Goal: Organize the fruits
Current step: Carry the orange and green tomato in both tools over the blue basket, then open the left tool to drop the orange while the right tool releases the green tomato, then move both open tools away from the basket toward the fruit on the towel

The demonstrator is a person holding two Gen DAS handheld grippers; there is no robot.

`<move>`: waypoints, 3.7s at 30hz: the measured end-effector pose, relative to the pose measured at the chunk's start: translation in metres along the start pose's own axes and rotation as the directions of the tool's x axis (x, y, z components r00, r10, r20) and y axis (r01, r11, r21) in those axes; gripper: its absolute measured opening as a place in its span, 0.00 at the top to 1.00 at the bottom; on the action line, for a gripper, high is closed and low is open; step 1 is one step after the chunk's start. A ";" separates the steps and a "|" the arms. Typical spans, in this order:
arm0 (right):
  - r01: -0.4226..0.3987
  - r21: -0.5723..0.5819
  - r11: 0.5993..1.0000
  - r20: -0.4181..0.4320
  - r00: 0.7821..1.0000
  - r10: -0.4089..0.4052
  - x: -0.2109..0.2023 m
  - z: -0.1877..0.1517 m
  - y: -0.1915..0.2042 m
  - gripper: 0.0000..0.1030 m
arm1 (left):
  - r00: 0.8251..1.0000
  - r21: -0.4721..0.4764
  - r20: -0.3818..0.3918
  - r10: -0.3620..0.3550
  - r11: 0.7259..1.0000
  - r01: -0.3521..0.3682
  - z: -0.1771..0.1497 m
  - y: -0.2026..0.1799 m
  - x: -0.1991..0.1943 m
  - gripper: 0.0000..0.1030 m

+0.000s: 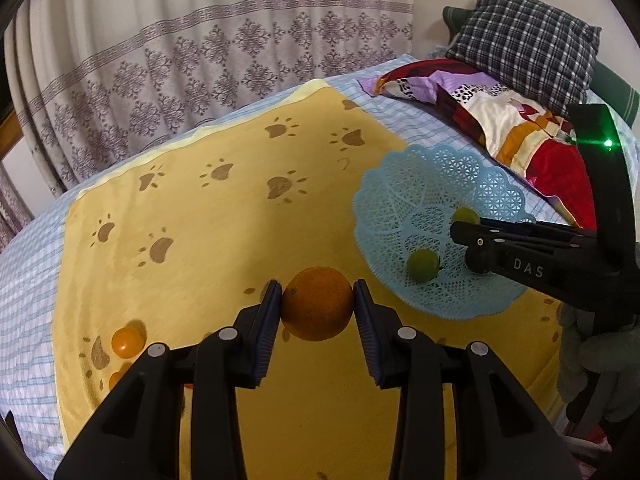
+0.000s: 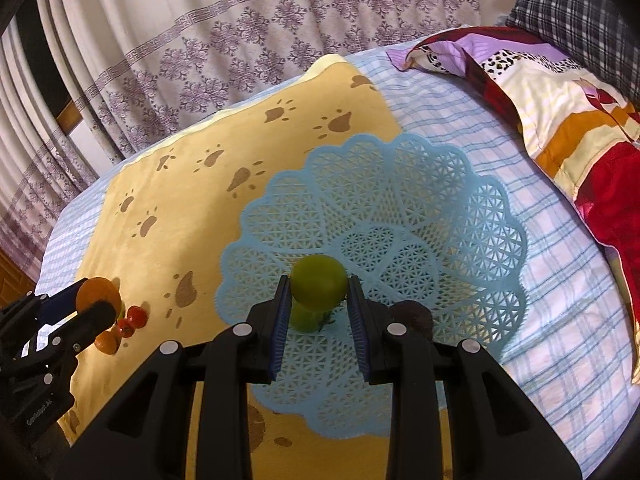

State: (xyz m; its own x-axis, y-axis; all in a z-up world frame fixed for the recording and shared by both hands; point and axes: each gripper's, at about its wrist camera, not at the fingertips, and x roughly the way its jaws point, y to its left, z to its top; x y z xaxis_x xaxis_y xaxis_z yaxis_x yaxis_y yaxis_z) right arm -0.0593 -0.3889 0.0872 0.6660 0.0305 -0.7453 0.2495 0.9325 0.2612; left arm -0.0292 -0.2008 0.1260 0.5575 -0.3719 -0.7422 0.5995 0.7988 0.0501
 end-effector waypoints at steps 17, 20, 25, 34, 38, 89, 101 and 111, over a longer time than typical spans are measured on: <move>0.064 0.040 0.997 0.019 0.998 -0.065 0.002 0.004 -0.022 0.72 | 0.999 0.049 -0.024 -0.038 0.998 0.040 0.021 -0.029 0.031 0.64; 0.083 0.037 0.996 0.023 0.996 -0.084 0.003 0.004 -0.025 0.72 | 0.998 0.058 -0.027 -0.048 0.997 0.049 0.025 -0.035 0.038 0.64; 0.098 0.053 0.994 0.030 0.995 -0.100 0.003 0.006 -0.030 0.72 | 0.996 0.054 -0.032 -0.085 0.995 0.087 0.030 -0.042 0.051 0.64; 0.101 0.073 0.992 0.026 0.994 -0.103 0.004 0.008 -0.035 0.71 | 0.981 -0.020 -0.062 -0.185 0.983 0.184 0.040 -0.045 0.072 0.63; 0.111 0.094 0.989 0.026 0.993 -0.114 0.005 0.008 -0.039 0.71 | 0.979 -0.065 -0.068 -0.194 0.980 0.190 0.044 -0.041 0.078 0.39; 0.142 -0.096 0.985 0.105 0.986 -0.132 -0.012 0.001 0.020 0.30 | 0.997 -0.148 -0.075 0.006 0.989 -0.017 0.003 0.018 0.045 0.20; 0.132 -0.127 0.983 0.087 0.989 -0.122 -0.011 -0.003 0.030 0.30 | 0.997 -0.164 -0.077 0.018 0.986 -0.030 -0.005 0.027 0.037 0.20; 0.109 -0.169 0.980 0.066 0.993 -0.099 -0.007 -0.010 0.047 0.30 | 0.995 -0.204 -0.089 0.045 0.977 -0.062 -0.019 0.048 0.031 0.20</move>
State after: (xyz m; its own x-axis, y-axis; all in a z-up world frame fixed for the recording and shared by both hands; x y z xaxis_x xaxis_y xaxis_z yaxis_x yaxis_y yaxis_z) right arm -0.0597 -0.3412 0.0987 0.6827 -0.0855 -0.7257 0.1980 0.9776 0.0710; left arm 0.0057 -0.1649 0.0926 0.5305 -0.2923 -0.7957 0.4339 0.9000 -0.0413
